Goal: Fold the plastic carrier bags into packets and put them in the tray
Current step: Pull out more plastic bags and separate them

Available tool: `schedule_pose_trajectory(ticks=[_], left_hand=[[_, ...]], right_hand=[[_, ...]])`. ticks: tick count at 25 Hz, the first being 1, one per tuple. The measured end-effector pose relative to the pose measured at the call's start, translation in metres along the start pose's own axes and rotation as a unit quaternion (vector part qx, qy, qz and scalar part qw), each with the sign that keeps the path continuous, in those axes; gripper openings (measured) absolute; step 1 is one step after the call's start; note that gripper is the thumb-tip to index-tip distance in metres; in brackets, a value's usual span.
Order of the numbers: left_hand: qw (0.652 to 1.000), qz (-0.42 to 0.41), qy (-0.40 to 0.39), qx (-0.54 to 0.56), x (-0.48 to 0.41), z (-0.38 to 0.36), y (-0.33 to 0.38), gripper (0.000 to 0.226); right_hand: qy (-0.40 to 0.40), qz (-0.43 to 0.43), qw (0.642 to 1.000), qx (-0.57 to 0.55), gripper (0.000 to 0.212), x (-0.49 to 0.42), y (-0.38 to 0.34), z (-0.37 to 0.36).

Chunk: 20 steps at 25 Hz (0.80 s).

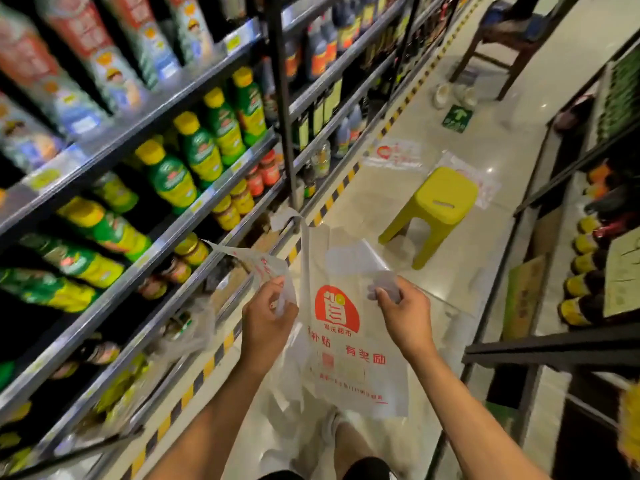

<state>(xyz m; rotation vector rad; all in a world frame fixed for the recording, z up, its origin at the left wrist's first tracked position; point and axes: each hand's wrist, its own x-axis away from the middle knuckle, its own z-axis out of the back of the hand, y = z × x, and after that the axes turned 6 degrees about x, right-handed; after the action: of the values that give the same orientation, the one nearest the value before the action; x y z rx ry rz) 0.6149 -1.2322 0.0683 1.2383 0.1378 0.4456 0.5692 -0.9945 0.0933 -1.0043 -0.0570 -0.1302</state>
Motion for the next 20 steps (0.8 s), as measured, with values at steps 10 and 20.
schedule_pose_trajectory(ticks=[10, 20], left_hand=[[0.988, -0.068, -0.129, 0.052, -0.097, -0.211, 0.144, 0.011], [0.950, -0.143, -0.279, -0.014, -0.227, -0.408, 0.230, 0.029]], right_hand=[[0.123, -0.041, 0.991, -0.011, 0.017, -0.154, 0.039, 0.176], [0.268, -0.080, 0.960, -0.017, 0.012, -0.287, 0.086, 0.289]])
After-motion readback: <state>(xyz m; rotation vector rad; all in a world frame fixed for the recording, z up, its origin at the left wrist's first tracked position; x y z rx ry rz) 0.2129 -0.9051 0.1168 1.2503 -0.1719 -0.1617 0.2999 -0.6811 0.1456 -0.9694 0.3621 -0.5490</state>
